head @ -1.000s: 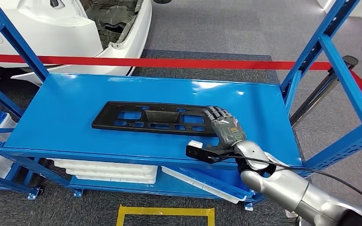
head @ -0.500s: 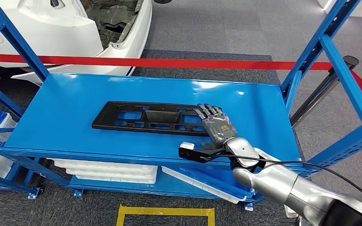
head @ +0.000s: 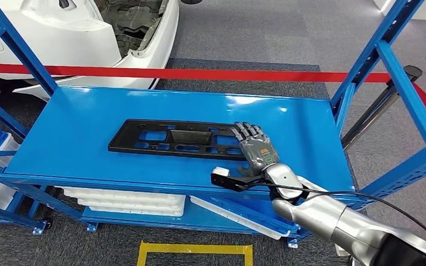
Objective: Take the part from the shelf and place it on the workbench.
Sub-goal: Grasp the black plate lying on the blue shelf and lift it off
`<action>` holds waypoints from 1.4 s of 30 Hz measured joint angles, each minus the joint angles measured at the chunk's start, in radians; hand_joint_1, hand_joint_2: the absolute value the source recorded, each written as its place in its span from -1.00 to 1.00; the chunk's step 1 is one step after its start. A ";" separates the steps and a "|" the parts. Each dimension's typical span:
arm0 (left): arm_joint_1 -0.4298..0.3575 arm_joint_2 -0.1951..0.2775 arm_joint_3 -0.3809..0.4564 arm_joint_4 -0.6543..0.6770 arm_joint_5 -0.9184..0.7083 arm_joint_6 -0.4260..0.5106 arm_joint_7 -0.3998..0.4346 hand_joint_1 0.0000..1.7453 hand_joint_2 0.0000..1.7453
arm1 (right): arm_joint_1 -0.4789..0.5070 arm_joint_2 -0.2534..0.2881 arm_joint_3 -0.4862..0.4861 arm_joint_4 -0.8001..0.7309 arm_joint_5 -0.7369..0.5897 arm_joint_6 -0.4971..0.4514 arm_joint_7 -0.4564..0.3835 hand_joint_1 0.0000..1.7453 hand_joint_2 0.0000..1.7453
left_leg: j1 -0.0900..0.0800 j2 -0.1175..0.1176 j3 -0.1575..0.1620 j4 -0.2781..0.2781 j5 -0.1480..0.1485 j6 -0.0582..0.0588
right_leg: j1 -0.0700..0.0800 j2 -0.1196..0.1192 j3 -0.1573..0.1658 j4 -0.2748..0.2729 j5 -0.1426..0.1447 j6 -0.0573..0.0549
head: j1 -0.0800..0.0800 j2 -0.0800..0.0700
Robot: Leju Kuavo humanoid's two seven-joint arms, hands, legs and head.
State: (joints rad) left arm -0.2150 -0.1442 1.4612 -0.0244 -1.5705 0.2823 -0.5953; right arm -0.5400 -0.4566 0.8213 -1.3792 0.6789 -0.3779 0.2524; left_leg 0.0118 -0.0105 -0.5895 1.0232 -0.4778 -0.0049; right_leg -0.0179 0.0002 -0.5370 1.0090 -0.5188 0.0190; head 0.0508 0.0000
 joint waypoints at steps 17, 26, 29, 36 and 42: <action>-0.011 0.000 -0.001 0.000 0.000 0.001 0.025 -1.00 -1.00 | 0.025 0.003 0.000 0.071 0.129 -0.139 0.022 -1.00 1.00 | 0.000 0.000 0.000 0.000 0.000 0.000 | 0.000 0.000 0.000 0.000 0.000 0.000 | 0.000 0.000; -0.011 0.000 -0.001 0.000 0.000 0.010 0.024 -1.00 -1.00 | 0.025 0.022 -0.001 0.128 0.048 -0.160 -0.027 -1.00 1.00 | 0.000 0.000 0.001 0.000 0.000 0.000 | 0.000 0.000 0.000 0.000 0.000 0.000 | 0.000 0.000; -0.012 0.000 -0.001 0.000 0.000 0.011 0.025 -1.00 -1.00 | 0.024 0.025 -0.001 0.141 0.035 -0.172 -0.038 -1.00 1.00 | 0.000 0.000 0.001 0.000 0.000 0.000 | 0.000 0.000 0.001 0.000 0.000 0.000 | 0.000 0.000; -0.013 0.000 -0.001 0.000 0.000 0.011 0.029 -1.00 -1.00 | 0.023 0.031 -0.002 0.157 0.030 -0.199 -0.061 -1.00 1.00 | 0.000 0.000 0.003 0.000 0.000 0.000 | 0.000 0.000 0.002 0.000 0.000 0.000 | 0.000 0.000; -0.013 0.000 -0.002 0.000 0.000 0.011 0.030 -1.00 -1.00 | 0.016 0.039 -0.002 0.170 0.048 -0.215 -0.069 -1.00 1.00 | 0.000 0.000 0.003 0.000 0.000 0.000 | 0.000 0.000 0.003 0.000 0.000 0.000 | 0.000 0.000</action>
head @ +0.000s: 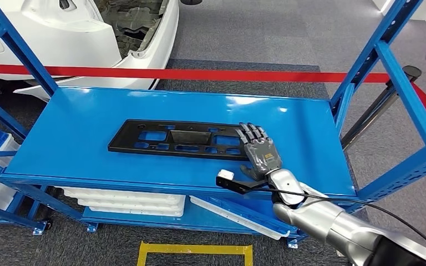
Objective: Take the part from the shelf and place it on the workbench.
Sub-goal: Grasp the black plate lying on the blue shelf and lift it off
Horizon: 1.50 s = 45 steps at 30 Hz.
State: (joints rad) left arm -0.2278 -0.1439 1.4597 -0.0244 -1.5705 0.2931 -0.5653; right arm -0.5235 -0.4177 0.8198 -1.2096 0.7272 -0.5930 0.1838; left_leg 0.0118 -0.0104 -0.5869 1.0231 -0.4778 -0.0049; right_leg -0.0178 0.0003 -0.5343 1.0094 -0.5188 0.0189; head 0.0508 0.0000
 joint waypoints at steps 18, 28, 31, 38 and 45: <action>0.001 0.000 0.000 0.000 0.000 0.009 -0.006 -1.00 -1.00 | -0.069 0.051 0.004 0.066 0.002 0.030 -0.042 -1.00 1.00 | 0.000 0.000 0.000 0.000 0.000 0.000 | 0.000 0.000 0.000 0.001 0.000 0.000 | 0.000 0.000; 0.003 0.000 0.000 0.000 0.000 0.012 -0.011 -1.00 -1.00 | -0.120 0.093 0.016 0.161 -0.056 0.052 -0.070 -0.73 1.00 | 0.000 0.000 0.000 0.000 0.000 0.000 | 0.000 0.000 0.000 0.001 0.000 0.000 | 0.000 0.000; 0.003 0.001 0.000 0.000 0.000 0.012 -0.011 -1.00 -1.00 | -0.128 0.105 0.021 0.187 -0.067 0.059 -0.078 0.68 1.00 | 0.000 0.000 0.000 0.000 0.000 0.000 | 0.000 0.000 0.000 0.001 0.000 0.000 | 0.000 0.000; 0.004 0.002 0.000 0.000 0.000 0.012 -0.015 -1.00 -1.00 | -0.146 0.134 0.033 0.243 -0.087 0.053 -0.096 1.00 1.00 | 0.000 0.000 0.000 0.000 0.000 0.000 | 0.000 0.000 0.000 0.001 -0.001 -0.001 | 0.000 0.000; 0.005 0.002 0.000 0.000 0.000 0.012 -0.018 -1.00 -1.00 | -0.153 0.143 0.041 0.265 -0.087 0.027 -0.097 1.00 1.00 | 0.000 0.000 0.000 0.000 0.000 0.000 | 0.000 0.000 0.000 0.001 -0.001 -0.001 | 0.000 0.000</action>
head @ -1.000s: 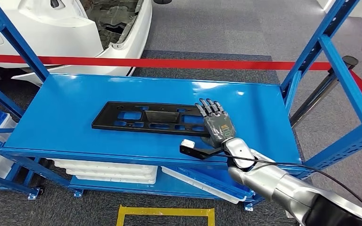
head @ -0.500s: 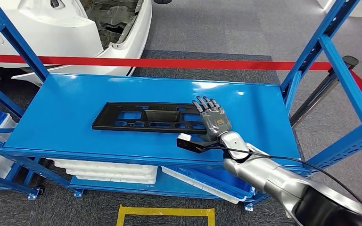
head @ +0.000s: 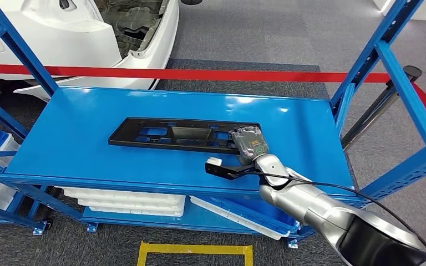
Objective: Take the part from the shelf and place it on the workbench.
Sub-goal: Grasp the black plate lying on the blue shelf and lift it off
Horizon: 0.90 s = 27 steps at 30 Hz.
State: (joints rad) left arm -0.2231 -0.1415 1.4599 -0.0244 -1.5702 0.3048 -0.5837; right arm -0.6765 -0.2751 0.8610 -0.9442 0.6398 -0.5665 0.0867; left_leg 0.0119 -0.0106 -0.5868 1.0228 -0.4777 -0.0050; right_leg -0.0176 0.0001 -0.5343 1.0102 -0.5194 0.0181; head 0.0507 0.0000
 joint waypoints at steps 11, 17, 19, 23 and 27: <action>0.000 0.000 0.000 0.000 0.000 -0.004 0.000 -1.00 -1.00 | 0.000 -0.006 0.011 -0.019 0.079 -0.017 0.051 1.00 1.00 | 0.000 0.000 0.000 0.000 0.000 0.000 | 0.000 0.000 -0.001 0.000 0.000 0.000 | 0.000 0.000; 0.001 0.000 0.000 0.000 0.000 -0.004 0.000 -1.00 -1.00 | 0.019 -0.045 0.010 -0.115 0.221 -0.059 0.148 1.00 1.00 | 0.000 0.000 0.000 0.000 0.000 0.000 | 0.000 0.000 -0.001 0.000 0.000 0.000 | 0.000 0.000; 0.002 0.000 0.000 0.000 0.000 -0.004 0.000 -1.00 -1.00 | 0.031 -0.064 0.005 -0.166 0.284 -0.083 0.186 1.00 1.00 | 0.000 0.000 0.000 0.000 0.000 0.000 | 0.000 0.000 -0.001 0.000 0.000 0.000 | 0.000 0.000; 0.004 0.000 0.000 0.000 0.000 -0.003 0.002 -1.00 -1.00 | 0.056 -0.092 -0.009 -0.259 0.356 -0.098 0.223 1.00 1.00 | 0.000 0.000 0.000 0.000 0.000 0.000 | 0.000 0.001 -0.001 0.000 0.000 0.000 | 0.000 0.000; 0.009 0.000 0.000 0.000 0.000 -0.001 0.003 -1.00 -1.00 | 0.085 -0.107 -0.030 -0.353 0.468 -0.107 0.262 1.00 1.00 | 0.000 0.000 0.000 0.000 0.000 0.000 | 0.000 0.001 -0.001 0.000 0.000 0.000 | 0.000 0.000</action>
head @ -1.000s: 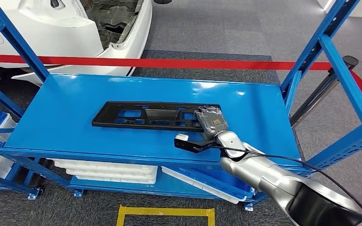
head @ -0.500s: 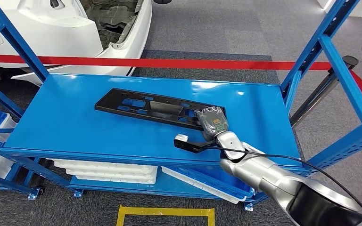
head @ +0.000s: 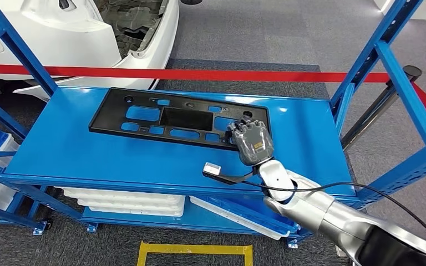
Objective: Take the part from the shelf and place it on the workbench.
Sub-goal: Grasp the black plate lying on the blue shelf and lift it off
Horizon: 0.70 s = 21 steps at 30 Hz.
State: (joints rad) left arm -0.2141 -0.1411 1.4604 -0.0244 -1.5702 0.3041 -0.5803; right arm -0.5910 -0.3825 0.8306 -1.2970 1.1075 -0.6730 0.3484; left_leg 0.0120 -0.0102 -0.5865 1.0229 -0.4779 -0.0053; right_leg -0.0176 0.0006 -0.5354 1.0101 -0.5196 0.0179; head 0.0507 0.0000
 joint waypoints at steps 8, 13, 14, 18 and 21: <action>0.006 0.000 0.001 0.000 0.000 0.007 -0.014 -1.00 -1.00 | 0.123 -0.005 -0.076 -0.241 0.234 -0.014 0.045 1.00 1.00 | 0.000 0.000 0.000 0.000 0.000 0.000 | 0.000 0.000 0.000 0.000 -0.001 0.000 | 0.000 0.000; 0.007 0.000 0.001 0.000 0.000 0.007 -0.020 -1.00 -1.00 | 0.218 0.011 -0.127 -0.432 0.290 -0.016 0.014 1.00 1.00 | 0.000 0.000 0.000 0.000 0.000 0.000 | 0.000 0.000 0.000 0.000 -0.001 -0.001 | 0.000 0.000; 0.007 0.000 0.001 0.000 0.000 0.007 -0.021 -1.00 -1.00 | 0.232 0.014 -0.137 -0.470 0.292 -0.016 0.010 1.00 1.00 | 0.000 0.000 0.000 -0.001 0.000 -0.001 | 0.000 0.000 0.000 0.000 -0.001 -0.001 | 0.000 0.000; 0.007 0.000 0.001 0.000 0.000 0.007 -0.022 -1.00 -1.00 | 0.270 0.027 -0.165 -0.595 0.299 -0.017 0.001 1.00 1.00 | 0.000 0.000 0.001 -0.001 -0.001 -0.001 | 0.000 0.000 0.001 0.000 -0.001 -0.001 | 0.000 0.000; 0.008 0.000 0.001 0.000 0.000 0.007 -0.022 -1.00 -1.00 | 0.290 0.034 -0.173 -0.668 0.300 -0.017 -0.007 1.00 1.00 | 0.000 0.000 0.001 -0.001 -0.001 -0.001 | 0.000 0.000 0.001 0.000 -0.001 -0.001 | 0.000 0.000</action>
State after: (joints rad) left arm -0.2066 -0.1416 1.4618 -0.0244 -1.5702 0.3107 -0.6023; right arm -0.3007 -0.3481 0.6573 -1.9651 1.4072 -0.6900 0.3415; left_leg 0.0123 -0.0102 -0.5856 1.0222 -0.4786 -0.0061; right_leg -0.0173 0.0003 -0.5346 1.0101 -0.5209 0.0173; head 0.0508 0.0000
